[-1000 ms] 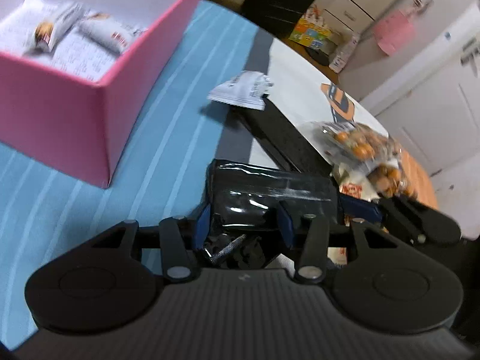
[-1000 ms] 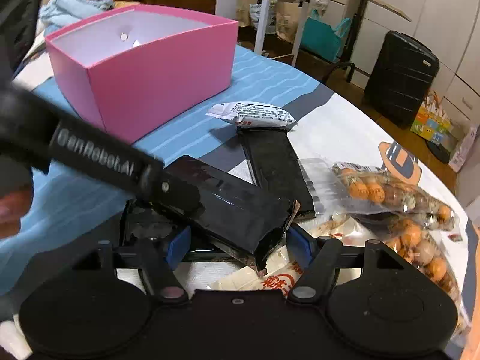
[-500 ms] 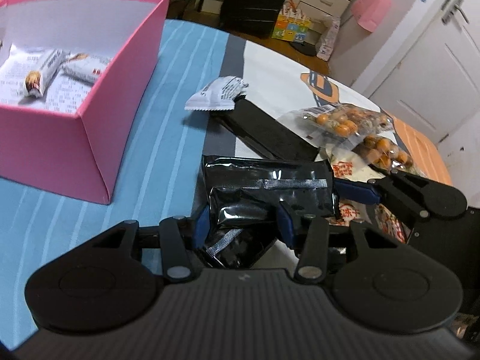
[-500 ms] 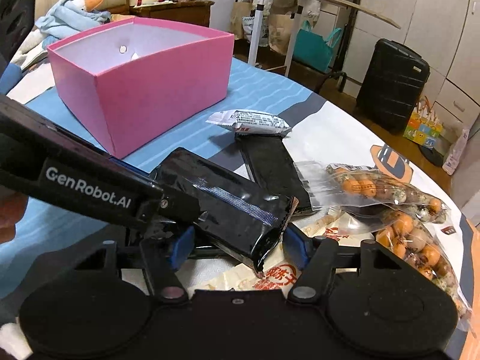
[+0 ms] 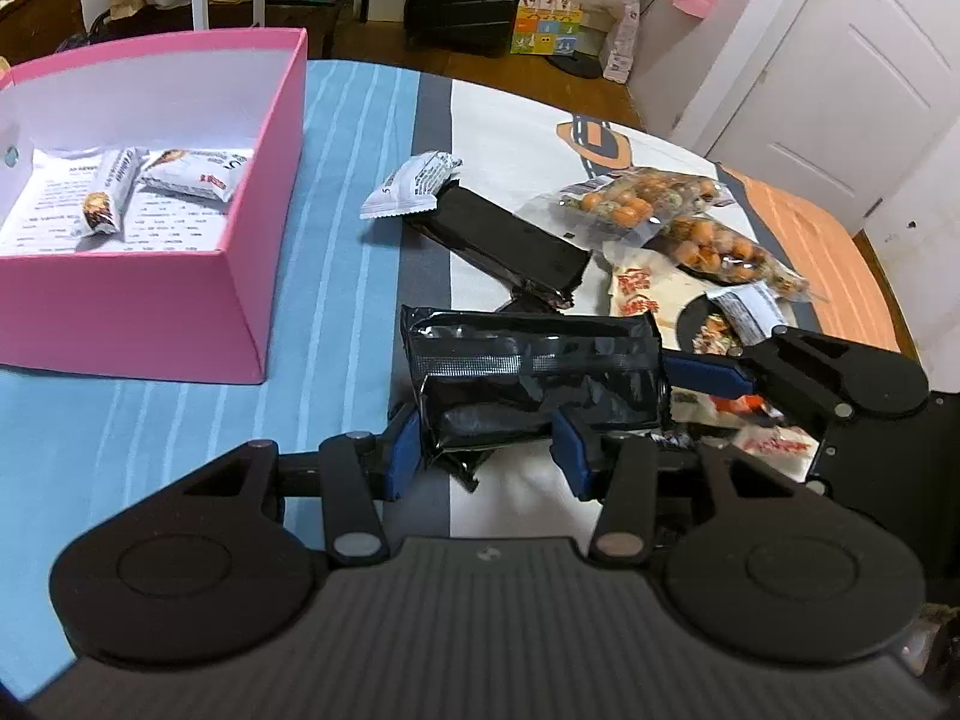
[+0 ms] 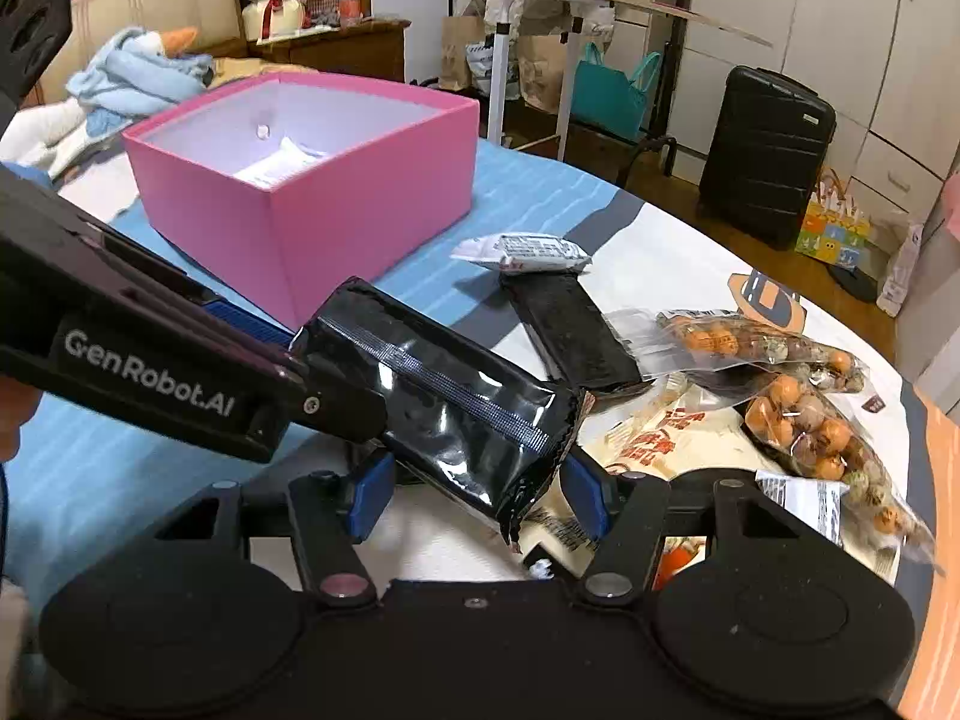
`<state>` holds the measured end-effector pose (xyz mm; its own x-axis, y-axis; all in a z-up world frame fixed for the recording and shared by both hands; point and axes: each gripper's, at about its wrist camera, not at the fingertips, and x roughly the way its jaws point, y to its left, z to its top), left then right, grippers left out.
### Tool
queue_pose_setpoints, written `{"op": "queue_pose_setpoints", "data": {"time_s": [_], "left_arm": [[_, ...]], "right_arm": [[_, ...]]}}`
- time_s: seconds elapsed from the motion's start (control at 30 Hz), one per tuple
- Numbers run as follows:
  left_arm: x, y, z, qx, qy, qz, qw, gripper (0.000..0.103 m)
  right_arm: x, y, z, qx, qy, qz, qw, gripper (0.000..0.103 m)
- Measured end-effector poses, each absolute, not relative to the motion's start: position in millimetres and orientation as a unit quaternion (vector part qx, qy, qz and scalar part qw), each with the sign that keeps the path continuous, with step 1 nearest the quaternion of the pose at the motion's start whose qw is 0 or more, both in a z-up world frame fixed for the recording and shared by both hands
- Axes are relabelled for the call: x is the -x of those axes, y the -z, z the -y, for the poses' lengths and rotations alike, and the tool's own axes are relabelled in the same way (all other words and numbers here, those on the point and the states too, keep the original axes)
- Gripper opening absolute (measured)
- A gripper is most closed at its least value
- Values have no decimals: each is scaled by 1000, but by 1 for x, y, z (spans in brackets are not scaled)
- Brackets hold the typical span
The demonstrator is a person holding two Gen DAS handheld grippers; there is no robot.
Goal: Organize snacks
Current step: 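Lift the black pouch with both tools and carry it over the pink box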
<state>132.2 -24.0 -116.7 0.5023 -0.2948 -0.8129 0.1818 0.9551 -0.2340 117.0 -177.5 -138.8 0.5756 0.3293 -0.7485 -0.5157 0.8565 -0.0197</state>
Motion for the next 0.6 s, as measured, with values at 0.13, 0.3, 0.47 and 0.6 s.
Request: {"op": "queue_pose_setpoints", "data": {"time_s": [0.13, 0.3, 0.47, 0.6], "left_arm": [[-121, 101, 21, 46, 146, -475, 866, 45], [-106, 82, 17, 18, 155, -494, 855, 45], [-86, 63, 4, -1, 155, -493, 856, 45], [-76, 46, -11, -6, 146, -486, 861, 45]], "right_arm": [[-103, 126, 175, 113, -239, -383, 885, 66], [-86, 109, 165, 117, -242, -386, 883, 66], [-70, 96, 153, 108, -245, -380, 885, 66], [-61, 82, 138, 112, -252, -367, 888, 66]]}}
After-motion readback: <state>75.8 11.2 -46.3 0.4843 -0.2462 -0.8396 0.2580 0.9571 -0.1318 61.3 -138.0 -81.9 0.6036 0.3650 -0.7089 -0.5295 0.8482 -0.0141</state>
